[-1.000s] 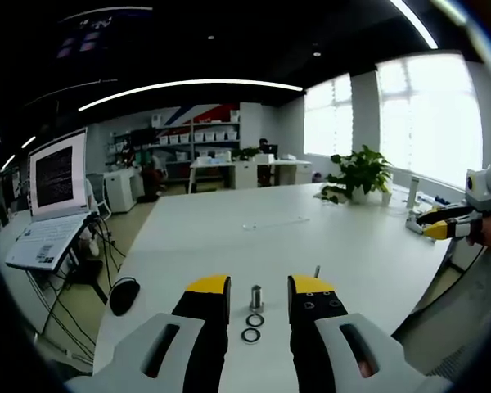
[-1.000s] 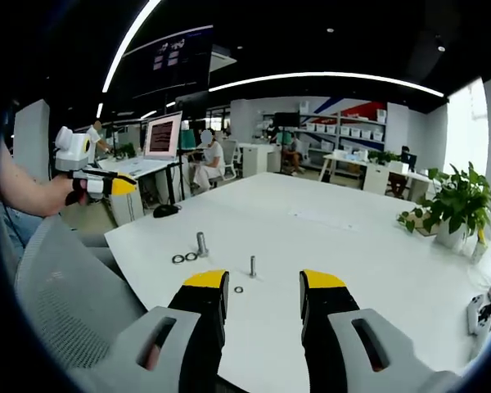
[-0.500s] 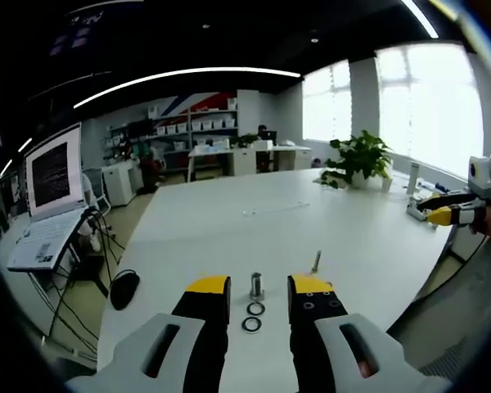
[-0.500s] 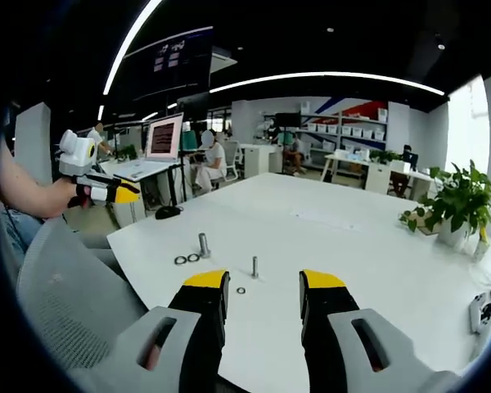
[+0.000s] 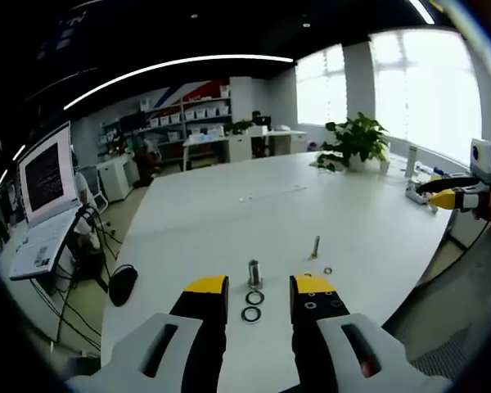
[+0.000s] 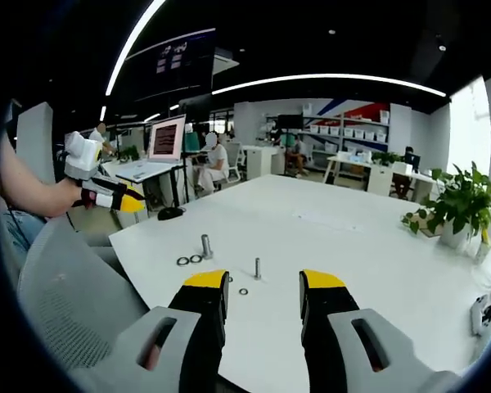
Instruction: Place the washer onto the threaded stud by aligning its center hole with the stud, sliding it down to the base, and recovering from edge contact or off-axis alignment until the washer reaches the visible bottom stop.
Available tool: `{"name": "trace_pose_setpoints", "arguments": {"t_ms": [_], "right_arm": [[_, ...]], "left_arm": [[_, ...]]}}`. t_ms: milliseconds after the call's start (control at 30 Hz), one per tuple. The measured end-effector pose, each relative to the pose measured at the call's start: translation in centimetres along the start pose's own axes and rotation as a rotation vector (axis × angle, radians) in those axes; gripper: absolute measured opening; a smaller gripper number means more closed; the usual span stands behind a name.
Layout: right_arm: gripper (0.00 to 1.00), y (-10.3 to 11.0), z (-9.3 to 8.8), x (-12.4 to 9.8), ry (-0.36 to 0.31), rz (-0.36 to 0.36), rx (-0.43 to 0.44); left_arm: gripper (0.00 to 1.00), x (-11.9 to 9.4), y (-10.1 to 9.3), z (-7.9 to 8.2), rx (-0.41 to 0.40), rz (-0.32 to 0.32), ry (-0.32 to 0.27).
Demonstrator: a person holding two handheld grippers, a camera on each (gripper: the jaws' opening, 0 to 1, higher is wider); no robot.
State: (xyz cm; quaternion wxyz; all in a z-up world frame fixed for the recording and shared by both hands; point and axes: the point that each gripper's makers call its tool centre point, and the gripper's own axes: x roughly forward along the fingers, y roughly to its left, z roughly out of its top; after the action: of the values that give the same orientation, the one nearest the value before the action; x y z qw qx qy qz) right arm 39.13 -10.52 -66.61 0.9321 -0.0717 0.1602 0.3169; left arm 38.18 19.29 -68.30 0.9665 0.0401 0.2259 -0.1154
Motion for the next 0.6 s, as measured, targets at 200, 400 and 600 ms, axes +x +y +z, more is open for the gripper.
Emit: {"name": "trace_pose_setpoints", "arguments": {"t_ms": [200,400,600], "right_arm": [[0.36,0.4,0.0,0.1,0.008,0.008,-0.012],[0.36,0.4,-0.6,0.2,0.031,0.019,0.0],[0.36,0.8,-0.8,0.4,0.046,0.032,-0.015]], "left_arm": [[0.3,0.7,0.6,-1.1,-0.096,-0.023,0.051],[0.31,1.5,1.8,-1.0,-0.086,0.0,0.07],[0.31,2.7,2.4,-1.8,-0.084,-0.009,0.126]]}}
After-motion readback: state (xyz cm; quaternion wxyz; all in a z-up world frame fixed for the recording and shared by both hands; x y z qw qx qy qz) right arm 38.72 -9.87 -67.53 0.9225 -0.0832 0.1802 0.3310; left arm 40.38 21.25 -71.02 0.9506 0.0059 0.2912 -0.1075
